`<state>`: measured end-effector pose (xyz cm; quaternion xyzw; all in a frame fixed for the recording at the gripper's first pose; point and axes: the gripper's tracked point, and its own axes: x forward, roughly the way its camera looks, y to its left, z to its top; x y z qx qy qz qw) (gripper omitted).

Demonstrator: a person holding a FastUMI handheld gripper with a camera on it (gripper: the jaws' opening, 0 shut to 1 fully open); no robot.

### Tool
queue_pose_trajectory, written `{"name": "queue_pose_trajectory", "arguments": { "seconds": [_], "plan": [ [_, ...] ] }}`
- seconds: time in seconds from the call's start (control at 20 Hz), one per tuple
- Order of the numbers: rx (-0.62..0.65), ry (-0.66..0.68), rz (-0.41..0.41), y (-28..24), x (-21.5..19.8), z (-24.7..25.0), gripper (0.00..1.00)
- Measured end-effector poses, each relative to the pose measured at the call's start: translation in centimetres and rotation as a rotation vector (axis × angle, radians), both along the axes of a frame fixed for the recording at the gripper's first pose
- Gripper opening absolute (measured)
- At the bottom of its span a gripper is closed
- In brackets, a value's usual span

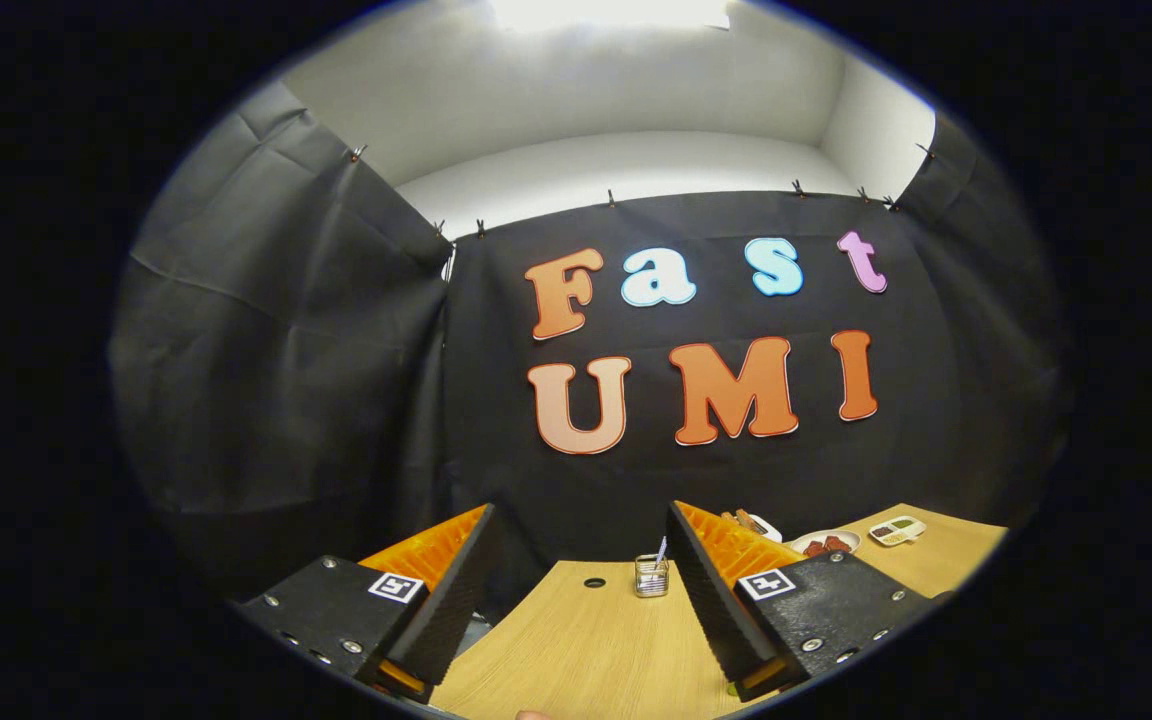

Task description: Take the bottle from table, then pour the juice into the cup, finally place the bottle on the coaster

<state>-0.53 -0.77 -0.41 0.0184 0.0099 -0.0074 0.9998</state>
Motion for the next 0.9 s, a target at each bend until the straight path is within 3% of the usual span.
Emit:
{"name": "queue_pose_trajectory", "arguments": {
  "seconds": [0.9],
  "plan": [
    [-0.015, 0.051, -0.090, -3.5, 0.2, -2.2, 0.98]
  ]
}}
